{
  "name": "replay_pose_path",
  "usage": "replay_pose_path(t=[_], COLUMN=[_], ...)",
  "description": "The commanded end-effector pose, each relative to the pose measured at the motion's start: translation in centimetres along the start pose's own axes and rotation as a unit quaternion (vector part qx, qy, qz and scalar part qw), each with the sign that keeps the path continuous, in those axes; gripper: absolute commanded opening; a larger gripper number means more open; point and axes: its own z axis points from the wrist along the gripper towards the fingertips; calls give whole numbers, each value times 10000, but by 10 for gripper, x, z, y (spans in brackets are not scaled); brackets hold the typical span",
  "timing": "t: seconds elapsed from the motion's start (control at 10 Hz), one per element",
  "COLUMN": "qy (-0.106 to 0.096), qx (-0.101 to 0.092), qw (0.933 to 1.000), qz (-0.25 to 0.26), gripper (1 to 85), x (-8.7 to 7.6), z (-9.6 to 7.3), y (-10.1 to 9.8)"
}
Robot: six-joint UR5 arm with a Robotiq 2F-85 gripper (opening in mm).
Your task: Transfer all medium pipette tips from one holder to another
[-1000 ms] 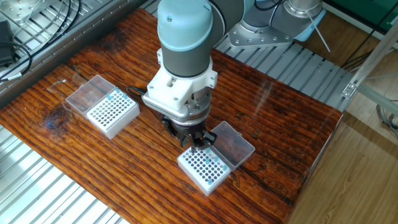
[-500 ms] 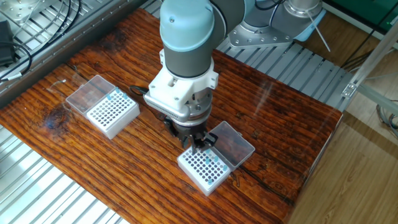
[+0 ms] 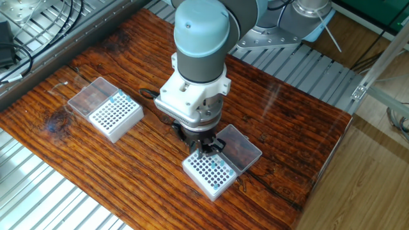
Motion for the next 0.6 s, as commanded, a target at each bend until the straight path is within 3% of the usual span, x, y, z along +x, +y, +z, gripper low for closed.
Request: replay_pose_path(t=[0.0,0.5], qy=[-1,4], qx=[29,5], qw=[10000,9999], qz=[95,112], gripper=[287,260], x=[3,4], z=[1,1], y=[1,3])
